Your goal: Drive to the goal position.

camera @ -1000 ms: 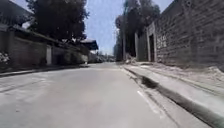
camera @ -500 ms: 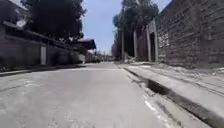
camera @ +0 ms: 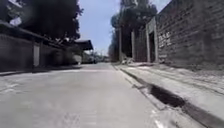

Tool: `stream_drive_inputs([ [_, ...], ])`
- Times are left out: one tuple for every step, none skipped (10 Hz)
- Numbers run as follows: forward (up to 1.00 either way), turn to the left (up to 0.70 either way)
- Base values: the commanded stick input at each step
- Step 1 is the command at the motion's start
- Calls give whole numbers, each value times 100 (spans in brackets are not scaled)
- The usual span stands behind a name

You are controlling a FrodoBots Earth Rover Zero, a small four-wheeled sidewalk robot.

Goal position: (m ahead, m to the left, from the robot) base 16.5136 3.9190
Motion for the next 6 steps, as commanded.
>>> stream_drive_inputs([
  [100, 0],
  [100, 0],
  [100, 0],
  [100, 0],
  [100, 0],
  [100, 0],
])
